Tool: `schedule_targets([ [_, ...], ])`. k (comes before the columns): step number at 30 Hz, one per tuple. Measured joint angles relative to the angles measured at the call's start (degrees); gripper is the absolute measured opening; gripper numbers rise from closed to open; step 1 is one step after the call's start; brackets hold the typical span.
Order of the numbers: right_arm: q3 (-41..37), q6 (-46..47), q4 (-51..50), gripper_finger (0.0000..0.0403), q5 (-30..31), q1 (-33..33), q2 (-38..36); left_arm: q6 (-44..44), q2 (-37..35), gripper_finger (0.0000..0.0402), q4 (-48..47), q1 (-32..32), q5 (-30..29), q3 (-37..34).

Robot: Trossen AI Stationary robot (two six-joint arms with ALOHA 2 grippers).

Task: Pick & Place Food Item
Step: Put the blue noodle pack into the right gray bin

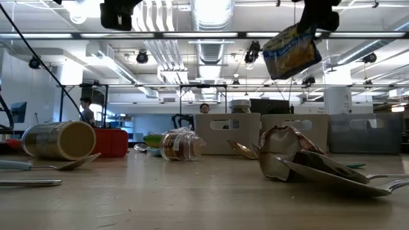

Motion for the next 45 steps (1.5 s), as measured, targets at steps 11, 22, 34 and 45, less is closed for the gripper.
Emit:
schedule_targets([
  [11, 0.02, -22.47, -2.34, 0.0014, -5.21, -4.73, 4.82, 0.00, 0.00, 0.0315, -0.05, -0.03, 0.02, 0.00],
  [22, -0.20, -41.71, -4.38, 0.0014, -5.26, -5.91, 10.77, -0.02, 0.02, 0.0315, -0.07, -0.02, 0.02, 0.00],
  [34, -4.55, -44.20, 0.97, 0.0014, -11.03, -15.20, 10.71, 0.00, 0.02, 0.0315, -0.07, -0.02, 0.02, 0.00],
  [45, -12.81, -45.99, 3.88, 0.0014, -12.76, -16.79, 9.49, 0.04, 0.03, 0.0315, -0.07, 0.02, -0.05, 0.00],
])
